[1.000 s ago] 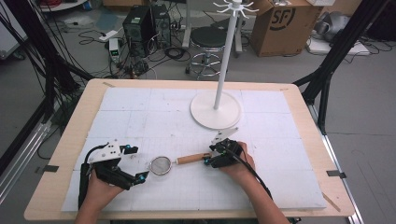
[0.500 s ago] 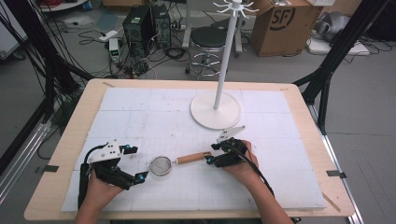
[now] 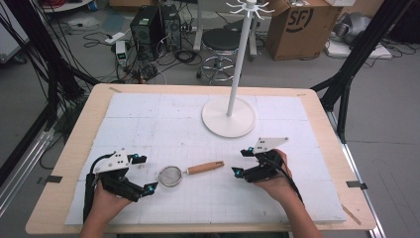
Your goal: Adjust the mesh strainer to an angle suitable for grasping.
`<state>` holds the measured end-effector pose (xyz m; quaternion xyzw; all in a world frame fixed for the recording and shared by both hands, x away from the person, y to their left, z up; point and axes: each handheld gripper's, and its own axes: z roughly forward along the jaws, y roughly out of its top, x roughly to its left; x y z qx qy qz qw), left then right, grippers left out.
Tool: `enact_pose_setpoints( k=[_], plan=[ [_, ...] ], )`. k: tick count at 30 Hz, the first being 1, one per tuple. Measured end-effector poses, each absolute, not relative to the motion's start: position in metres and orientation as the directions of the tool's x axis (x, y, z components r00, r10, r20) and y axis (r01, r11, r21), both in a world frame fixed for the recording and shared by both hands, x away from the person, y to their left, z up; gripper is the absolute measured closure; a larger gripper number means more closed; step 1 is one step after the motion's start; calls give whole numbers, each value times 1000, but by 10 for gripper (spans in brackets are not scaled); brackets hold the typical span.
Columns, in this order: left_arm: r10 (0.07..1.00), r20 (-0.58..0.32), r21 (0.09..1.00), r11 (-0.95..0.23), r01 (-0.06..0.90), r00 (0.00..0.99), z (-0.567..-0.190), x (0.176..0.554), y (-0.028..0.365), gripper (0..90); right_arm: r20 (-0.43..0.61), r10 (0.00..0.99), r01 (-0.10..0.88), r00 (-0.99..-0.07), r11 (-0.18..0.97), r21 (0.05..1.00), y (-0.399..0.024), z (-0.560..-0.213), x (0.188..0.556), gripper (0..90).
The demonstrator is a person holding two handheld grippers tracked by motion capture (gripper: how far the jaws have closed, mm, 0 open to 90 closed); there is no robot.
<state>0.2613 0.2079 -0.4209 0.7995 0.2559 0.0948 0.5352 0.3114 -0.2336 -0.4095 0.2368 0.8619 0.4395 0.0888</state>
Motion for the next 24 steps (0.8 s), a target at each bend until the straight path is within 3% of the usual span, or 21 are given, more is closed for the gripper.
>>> enact_pose_setpoints(
  k=[10,16,18,19,24],
  plan=[
    [519,-117,910,-286,301,847,-419,261,213,16,68,495,321,-866,449,834,-263,-410,298,118],
    [516,-120,914,-277,297,848,-418,264,213,16,81,491,318,-867,421,850,-272,-408,296,107],
    [513,-120,916,-274,295,850,-418,265,213,16,89,496,319,-864,400,859,-276,-407,295,82],
    [513,-120,915,-275,295,850,-418,266,213,16,92,512,325,-854,388,863,-280,-407,295,14],
    [513,-123,914,-276,298,850,-419,266,213,16,108,517,335,-849,369,867,-289,-409,296,8]
  ],
)
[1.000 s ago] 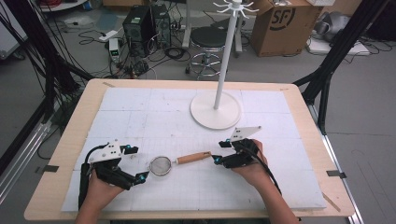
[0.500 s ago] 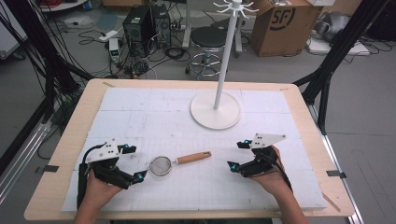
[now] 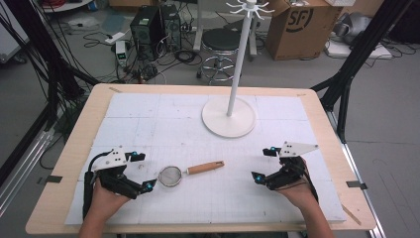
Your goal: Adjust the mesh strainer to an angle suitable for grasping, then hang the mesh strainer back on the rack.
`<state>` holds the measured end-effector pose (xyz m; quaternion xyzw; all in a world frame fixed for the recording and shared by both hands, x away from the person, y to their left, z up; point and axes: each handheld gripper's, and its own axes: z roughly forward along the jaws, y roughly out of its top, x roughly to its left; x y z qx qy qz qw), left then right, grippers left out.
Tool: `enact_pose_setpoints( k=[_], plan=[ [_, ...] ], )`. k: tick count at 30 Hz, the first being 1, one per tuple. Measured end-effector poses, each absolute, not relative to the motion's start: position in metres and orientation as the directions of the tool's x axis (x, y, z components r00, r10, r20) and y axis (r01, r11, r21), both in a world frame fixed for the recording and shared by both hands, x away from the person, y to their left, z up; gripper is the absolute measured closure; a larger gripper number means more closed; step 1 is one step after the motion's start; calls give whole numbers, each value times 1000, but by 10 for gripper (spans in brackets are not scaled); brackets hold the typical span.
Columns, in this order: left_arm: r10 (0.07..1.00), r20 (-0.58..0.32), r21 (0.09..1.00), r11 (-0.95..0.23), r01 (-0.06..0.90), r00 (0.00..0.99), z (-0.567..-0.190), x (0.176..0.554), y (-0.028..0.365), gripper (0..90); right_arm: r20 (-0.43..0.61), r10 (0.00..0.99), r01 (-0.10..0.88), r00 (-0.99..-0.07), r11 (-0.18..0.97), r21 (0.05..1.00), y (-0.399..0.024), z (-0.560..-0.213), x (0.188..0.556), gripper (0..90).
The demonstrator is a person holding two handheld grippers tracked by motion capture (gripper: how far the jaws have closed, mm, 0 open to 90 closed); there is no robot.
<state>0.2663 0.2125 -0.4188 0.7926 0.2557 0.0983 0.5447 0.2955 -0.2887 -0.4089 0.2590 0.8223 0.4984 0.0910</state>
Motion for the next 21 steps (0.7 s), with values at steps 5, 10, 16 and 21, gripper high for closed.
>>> enact_pose_setpoints(
  k=[5,10,16,21],
  plan=[
    [512,-115,915,-279,292,851,-417,266,210,16,119,525,348,-843,363,865,-295,-412,295,3],
    [506,-117,911,-288,295,855,-417,267,205,16,118,526,348,-842,363,864,-297,-413,296,3],
    [502,-119,903,-305,304,857,-418,270,200,16,122,539,355,-833,354,865,-302,-414,298,3],
    [502,-126,895,-315,316,856,-418,275,196,16,121,551,362,-825,353,863,-304,-415,301,3]
  ],
)
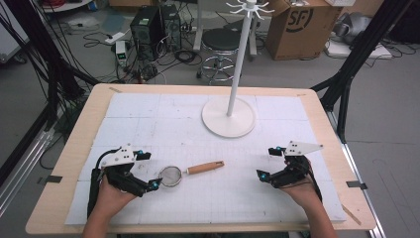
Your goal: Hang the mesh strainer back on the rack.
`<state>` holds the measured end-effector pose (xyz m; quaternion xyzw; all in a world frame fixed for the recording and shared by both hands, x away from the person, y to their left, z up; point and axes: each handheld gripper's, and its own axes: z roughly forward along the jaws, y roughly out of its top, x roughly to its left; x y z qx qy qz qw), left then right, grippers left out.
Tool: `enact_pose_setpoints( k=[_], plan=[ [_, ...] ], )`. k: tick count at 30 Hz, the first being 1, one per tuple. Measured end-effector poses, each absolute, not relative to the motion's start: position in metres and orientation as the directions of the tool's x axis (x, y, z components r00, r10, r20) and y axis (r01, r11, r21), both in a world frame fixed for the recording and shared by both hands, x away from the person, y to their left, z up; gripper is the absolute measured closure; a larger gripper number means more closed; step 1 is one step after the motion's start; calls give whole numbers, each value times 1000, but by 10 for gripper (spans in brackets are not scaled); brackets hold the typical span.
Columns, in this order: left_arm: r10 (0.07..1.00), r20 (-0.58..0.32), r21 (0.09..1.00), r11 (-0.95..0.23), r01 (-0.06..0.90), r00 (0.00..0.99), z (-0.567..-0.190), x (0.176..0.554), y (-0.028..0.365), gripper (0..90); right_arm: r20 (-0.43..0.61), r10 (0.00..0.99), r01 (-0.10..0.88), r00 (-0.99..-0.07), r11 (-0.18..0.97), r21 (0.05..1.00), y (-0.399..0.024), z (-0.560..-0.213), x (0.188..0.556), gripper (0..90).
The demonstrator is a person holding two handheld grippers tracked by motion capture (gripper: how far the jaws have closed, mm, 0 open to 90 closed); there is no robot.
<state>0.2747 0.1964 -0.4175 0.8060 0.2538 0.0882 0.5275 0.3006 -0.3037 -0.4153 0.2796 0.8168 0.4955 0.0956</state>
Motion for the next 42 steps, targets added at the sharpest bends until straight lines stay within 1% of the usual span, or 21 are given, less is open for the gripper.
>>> enact_pose_setpoints(
  k=[9,14,17,21,27,29,32,35,39,40,41,42],
  plan=[
    [489,-110,867,-378,324,865,-410,288,170,16,122,547,364,-828,359,860,-302,-416,301,4],
    [474,-91,835,-444,327,876,-410,298,150,16,117,552,358,-826,352,865,-303,-416,301,4],
    [462,-96,817,-470,335,882,-410,303,137,16,120,552,359,-825,348,866,-303,-416,302,4],
    [445,-106,779,-518,352,889,-412,313,119,16,121,549,357,-827,347,867,-303,-415,302,4],
    [424,-98,731,-584,354,900,-415,324,95,16,121,548,357,-828,348,867,-303,-415,301,4],
    [421,-111,712,-598,368,900,-418,327,88,16,119,545,353,-830,350,868,-303,-415,301,4],
    [406,-90,665,-655,358,910,-423,332,79,17,119,545,354,-830,351,867,-302,-415,301,4],
    [394,-88,632,-688,358,915,-426,335,71,45,119,545,356,-830,353,865,-302,-416,302,4],
    [385,-83,593,-722,356,919,-430,337,66,124,114,544,352,-831,357,865,-302,-416,302,4],
    [391,-77,583,-729,360,917,-431,337,66,148,115,544,354,-831,358,864,-301,-416,302,4],
    [392,-71,573,-737,359,917,-431,337,66,210,115,543,355,-832,361,862,-301,-416,302,4],
    [393,-69,563,-743,361,917,-432,337,67,235,114,541,353,-833,362,863,-301,-416,302,4]
  ],
)
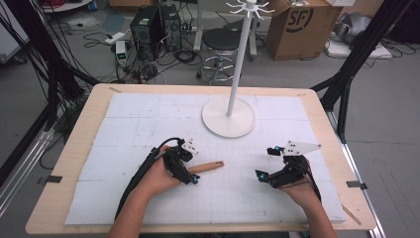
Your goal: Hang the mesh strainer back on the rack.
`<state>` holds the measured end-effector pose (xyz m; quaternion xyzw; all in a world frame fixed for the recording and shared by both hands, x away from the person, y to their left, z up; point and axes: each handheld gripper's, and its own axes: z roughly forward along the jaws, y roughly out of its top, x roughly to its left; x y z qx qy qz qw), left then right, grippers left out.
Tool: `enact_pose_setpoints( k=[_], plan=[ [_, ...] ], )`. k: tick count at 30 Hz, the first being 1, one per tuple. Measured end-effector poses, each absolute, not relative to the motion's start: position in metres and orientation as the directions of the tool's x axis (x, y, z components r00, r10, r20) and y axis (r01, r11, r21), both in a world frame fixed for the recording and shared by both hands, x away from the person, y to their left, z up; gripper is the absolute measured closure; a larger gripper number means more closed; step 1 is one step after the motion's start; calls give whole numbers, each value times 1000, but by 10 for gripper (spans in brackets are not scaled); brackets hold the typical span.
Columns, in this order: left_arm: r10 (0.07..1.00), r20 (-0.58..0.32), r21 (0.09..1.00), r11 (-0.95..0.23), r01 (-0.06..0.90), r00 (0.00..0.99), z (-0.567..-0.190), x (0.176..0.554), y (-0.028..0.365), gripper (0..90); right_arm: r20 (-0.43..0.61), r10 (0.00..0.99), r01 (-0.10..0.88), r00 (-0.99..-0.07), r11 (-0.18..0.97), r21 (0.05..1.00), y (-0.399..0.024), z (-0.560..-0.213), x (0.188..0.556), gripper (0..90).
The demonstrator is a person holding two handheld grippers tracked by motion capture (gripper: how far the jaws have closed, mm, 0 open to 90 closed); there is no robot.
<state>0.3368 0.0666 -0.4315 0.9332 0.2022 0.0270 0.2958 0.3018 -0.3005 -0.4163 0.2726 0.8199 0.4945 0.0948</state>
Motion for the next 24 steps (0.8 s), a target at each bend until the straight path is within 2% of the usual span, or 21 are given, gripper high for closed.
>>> enact_pose_setpoints(
  k=[2,4,6,12,20,24],
  plan=[
    [392,-68,559,-747,361,918,-432,337,67,262,112,541,353,-834,365,862,-300,-416,302,4],
    [393,-70,558,-747,363,917,-432,336,67,345,110,539,351,-835,368,861,-299,-417,302,4],
    [391,-70,553,-750,362,918,-432,336,67,374,109,540,351,-834,369,861,-299,-417,302,4],
    [412,-52,542,-753,372,910,-430,336,69,545,109,541,353,-834,372,859,-299,-417,302,4],
    [406,-6,525,-776,349,914,-430,332,64,576,105,538,350,-837,378,857,-298,-418,302,4],
    [396,0,515,-787,339,918,-428,329,61,654,104,538,353,-836,384,854,-297,-418,302,4]
  ],
)
